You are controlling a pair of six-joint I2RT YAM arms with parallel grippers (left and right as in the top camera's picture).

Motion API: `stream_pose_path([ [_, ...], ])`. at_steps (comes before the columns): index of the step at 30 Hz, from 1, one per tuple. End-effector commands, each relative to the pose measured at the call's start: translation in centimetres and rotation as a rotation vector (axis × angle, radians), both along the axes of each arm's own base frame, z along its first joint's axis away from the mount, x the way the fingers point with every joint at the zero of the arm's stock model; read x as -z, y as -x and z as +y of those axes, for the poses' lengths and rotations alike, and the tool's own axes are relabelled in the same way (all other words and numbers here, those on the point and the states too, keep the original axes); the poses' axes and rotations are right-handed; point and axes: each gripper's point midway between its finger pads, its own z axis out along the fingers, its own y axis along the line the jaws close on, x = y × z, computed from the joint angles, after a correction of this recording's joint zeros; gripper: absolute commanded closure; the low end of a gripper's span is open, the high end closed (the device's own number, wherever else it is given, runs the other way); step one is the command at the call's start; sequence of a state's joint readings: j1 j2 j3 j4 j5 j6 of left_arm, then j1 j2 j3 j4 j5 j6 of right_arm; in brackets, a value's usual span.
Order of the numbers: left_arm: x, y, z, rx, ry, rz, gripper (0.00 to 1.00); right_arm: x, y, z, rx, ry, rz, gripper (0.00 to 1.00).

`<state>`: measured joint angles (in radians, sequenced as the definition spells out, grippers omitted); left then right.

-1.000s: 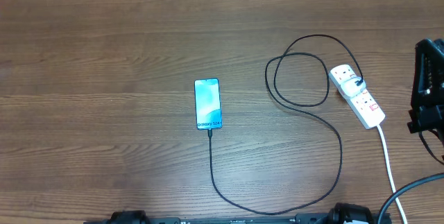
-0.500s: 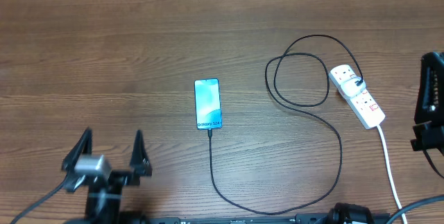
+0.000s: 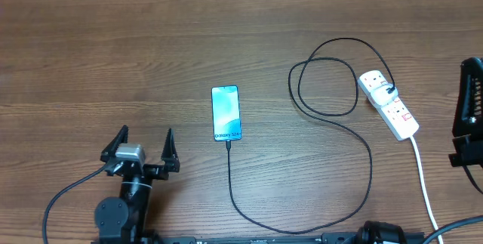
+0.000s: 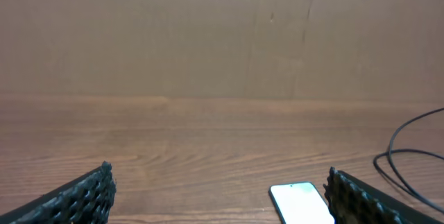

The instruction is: Plug charger to phone and switch on socket

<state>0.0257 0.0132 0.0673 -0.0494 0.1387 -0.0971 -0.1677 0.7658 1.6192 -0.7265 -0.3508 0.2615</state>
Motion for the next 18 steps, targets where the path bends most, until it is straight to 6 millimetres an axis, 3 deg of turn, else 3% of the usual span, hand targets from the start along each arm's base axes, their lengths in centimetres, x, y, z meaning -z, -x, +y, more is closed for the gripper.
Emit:
stream_pose_path([
  [1,1.5,-0.4,-0.1,0.006,-0.015,-0.006,0.0,-0.5,0.2,0.0,0.005,0.003,-0.025,0.75],
  [7,2.1,-0.4,0.8,-0.043,-0.015,0.021,0.0,-2.9,0.9,0.1,0.005,0.02,-0.127,0.63],
  [12,3.5,-0.4,0.8,-0.046,-0.015,0.077,0.0,-4.2,1.6,0.2,0.005,0.03,-0.188,0.62],
  [18,3.5,-0.4,0.8,-0.046,-0.015,0.078,0.0,-5.3,5.3,0.8,0.005,0.043,-0.272,0.61],
])
